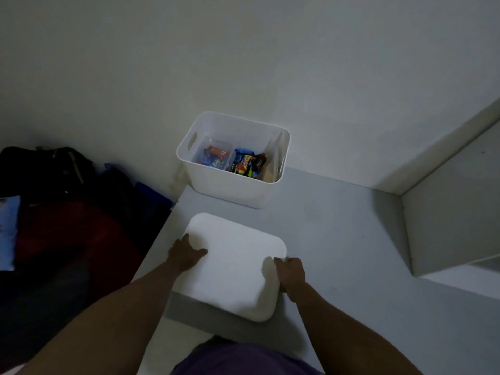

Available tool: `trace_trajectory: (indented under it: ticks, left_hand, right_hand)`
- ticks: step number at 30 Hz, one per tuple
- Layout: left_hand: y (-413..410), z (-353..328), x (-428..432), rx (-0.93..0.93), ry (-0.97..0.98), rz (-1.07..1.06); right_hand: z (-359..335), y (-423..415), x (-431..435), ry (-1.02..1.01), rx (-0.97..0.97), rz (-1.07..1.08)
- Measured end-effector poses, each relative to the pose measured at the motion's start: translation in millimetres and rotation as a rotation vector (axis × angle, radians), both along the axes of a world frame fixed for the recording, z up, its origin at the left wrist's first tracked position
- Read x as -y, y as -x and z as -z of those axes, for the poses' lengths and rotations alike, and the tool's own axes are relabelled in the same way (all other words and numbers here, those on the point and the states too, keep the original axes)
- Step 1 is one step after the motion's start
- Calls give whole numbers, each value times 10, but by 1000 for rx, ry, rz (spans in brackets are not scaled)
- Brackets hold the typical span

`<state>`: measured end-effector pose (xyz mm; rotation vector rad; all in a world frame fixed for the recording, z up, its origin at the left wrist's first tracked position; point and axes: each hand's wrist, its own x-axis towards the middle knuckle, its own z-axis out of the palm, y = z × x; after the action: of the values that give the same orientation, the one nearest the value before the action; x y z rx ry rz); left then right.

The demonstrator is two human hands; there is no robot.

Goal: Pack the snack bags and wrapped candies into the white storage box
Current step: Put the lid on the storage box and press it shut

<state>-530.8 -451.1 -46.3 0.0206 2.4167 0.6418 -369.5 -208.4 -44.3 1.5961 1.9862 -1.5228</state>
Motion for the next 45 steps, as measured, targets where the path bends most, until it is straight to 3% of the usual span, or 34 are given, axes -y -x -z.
trace_trajectory:
  ticks: [11, 14, 21, 28, 37, 45]
  left_hand:
    - [84, -54, -58, -43, -112, -186]
    - [78, -150, -94, -103, -70, -219]
    - [2, -600, -247, -490, -325, -502]
    - [569, -1106, -444, -839, -576, -501]
    - [1512, -1766, -804, -720, -696, -382]
    - [2160, -1649, -859, -532, -544, -267]
  right_hand:
    - [204, 60, -74, -33, 0, 38]
    - [83, 97, -79, -82, -96, 59]
    - [-454, 296, 153, -315, -493, 79]
    - [-1032, 759, 112, -486, -786, 83]
    - [-1573, 1522, -363, -502, -814, 74]
    - [-1425, 2066, -749, -487, -709, 51]
